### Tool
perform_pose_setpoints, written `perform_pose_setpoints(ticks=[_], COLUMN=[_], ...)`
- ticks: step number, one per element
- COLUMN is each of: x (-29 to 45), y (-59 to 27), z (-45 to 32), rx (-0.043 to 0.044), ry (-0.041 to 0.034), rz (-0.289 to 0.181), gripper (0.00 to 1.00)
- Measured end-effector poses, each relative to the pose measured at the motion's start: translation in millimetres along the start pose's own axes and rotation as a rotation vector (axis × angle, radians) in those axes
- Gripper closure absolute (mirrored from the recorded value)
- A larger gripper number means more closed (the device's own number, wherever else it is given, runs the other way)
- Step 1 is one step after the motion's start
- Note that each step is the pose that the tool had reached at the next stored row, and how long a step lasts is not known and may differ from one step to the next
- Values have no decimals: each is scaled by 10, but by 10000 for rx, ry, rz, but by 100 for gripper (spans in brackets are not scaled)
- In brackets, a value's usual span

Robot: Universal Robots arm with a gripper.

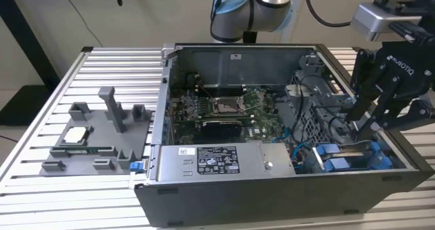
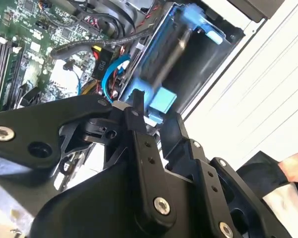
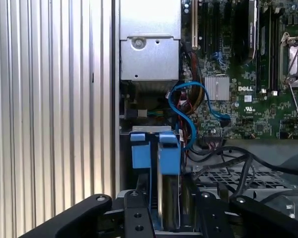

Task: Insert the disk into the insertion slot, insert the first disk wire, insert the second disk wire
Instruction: 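Insert the disk into the insertion slot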

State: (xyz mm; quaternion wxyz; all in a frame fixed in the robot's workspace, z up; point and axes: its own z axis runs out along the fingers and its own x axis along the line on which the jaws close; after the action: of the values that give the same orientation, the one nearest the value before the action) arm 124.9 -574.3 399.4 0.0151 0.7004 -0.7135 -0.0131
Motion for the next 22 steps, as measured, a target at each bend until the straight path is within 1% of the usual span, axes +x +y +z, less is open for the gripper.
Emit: perform_pose_setpoints(ticks=[1, 3, 4, 6, 10, 12, 16, 20, 22], x=[-1, -18, -32, -58, -94, -116, -194, -274, -301], y=[1, 2, 2, 3, -1, -7, -21, -34, -42], z=[-28, -46, -48, -49, -50, -47, -34, -18, -5], rx=[0, 5, 25, 92, 221, 259, 288, 305, 308], ry=[1, -4, -9, -36, -141, -213, -309, -388, -427], rz=[0, -1, -2, -2, -7, -8, -10, -12, -14], gripper=[59, 59, 59, 59, 59, 59, 59, 59, 59])
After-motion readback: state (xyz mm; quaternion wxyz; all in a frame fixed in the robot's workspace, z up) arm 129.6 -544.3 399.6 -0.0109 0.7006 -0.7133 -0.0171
